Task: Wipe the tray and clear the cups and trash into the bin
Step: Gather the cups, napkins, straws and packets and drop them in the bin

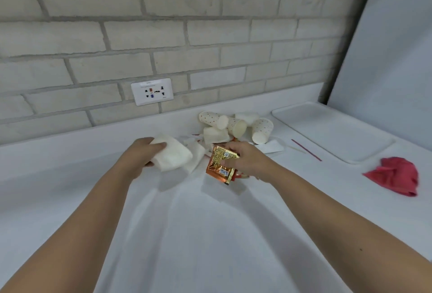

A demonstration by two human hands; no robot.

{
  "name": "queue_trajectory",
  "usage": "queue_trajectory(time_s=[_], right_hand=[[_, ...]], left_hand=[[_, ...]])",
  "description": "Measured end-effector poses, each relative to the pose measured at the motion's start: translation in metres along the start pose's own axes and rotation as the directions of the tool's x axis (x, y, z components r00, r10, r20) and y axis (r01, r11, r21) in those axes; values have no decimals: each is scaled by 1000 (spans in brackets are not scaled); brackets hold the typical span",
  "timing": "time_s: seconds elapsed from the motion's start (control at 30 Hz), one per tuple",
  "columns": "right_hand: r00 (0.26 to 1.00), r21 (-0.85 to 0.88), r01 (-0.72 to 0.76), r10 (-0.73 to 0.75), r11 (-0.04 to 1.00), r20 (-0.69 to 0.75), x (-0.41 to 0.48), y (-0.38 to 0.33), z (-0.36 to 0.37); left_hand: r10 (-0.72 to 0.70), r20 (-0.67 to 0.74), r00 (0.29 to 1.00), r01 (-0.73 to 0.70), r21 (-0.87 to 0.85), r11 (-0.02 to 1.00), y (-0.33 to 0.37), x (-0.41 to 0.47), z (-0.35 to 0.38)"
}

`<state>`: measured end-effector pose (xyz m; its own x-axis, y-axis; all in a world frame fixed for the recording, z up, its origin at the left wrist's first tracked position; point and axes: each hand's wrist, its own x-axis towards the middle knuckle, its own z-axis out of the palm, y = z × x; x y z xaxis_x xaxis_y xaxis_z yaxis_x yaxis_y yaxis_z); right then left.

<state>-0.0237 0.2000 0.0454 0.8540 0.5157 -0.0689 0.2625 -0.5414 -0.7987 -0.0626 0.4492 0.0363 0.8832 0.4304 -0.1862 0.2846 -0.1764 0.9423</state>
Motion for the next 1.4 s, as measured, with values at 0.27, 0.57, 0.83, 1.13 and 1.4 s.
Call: queue_trajectory(time_s=[0.27,0.57,0.83,1.13,1.4], right_hand=[[994,-137,-104,100,985,-39,-92,52,-94],[961,-130,-264,248,956,-124,-242,147,-183],[887,-267,-454,404,850,-223,-320,261,-183],[842,112,-407,420,907,-339,-338,318,-170],[957,-52,-287,284,956,-58,-347,320,-171]], left_hand=[[174,188,967,-171,-34,985,52,-72,149],[231,393,890,-207,-104,973,66,-175,312],[303,536,788,-345,-23,938,42,-253,405],[250,638,729,-423,133,896,-10,-284,444],[162,678,717,-403,212,890,-51,-298,469]])
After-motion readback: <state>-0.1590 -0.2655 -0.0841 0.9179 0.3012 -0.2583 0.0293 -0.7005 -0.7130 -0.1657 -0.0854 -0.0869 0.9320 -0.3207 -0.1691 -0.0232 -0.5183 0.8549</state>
